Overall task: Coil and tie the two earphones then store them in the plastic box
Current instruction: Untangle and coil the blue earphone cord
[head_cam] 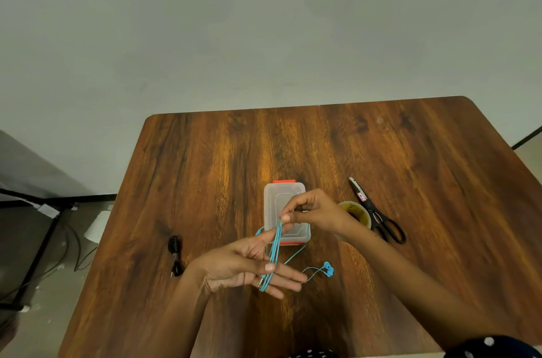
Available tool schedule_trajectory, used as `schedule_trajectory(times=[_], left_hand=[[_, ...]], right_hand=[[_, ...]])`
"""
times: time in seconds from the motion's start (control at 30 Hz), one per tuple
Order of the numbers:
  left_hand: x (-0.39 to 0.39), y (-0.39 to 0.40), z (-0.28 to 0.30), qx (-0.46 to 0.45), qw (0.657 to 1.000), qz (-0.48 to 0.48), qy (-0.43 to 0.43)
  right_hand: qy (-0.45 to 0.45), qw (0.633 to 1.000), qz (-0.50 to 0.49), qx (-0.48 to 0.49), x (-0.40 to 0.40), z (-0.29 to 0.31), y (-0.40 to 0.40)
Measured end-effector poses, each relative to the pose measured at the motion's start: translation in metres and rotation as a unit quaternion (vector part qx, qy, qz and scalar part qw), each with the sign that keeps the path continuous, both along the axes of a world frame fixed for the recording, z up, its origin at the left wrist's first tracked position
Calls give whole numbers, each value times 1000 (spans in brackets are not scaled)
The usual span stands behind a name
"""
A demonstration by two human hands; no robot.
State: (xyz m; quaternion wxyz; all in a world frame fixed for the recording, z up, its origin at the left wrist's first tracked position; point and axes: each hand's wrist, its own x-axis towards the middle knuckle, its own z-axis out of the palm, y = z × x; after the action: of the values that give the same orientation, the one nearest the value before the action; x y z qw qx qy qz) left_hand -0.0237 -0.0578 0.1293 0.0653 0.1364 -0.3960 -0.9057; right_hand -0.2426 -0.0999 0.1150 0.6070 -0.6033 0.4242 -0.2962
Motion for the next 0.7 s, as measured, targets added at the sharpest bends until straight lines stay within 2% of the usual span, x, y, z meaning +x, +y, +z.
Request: schedule_trajectory(times=[0.13, 0.23, 0.33, 0.53, 0.7], left_hand=[[-1, 0, -2, 6, 1000, 12, 27], [-6, -2, -4, 2, 994, 104, 17], [-12, -11, -1, 48, 976, 210, 11], [-19, -23, -5, 44, 926, 366, -85], [-15, -22, -14, 36, 902, 414, -117]], right_hand=[[-20, 998, -29, 42, 0, -11, 4], [-29, 994, -74, 70, 9, -20, 16], [1, 989, -102, 103, 24, -35, 35], [95, 993, -74, -1, 39, -29, 45], [209, 974, 1, -89, 35, -11, 46]])
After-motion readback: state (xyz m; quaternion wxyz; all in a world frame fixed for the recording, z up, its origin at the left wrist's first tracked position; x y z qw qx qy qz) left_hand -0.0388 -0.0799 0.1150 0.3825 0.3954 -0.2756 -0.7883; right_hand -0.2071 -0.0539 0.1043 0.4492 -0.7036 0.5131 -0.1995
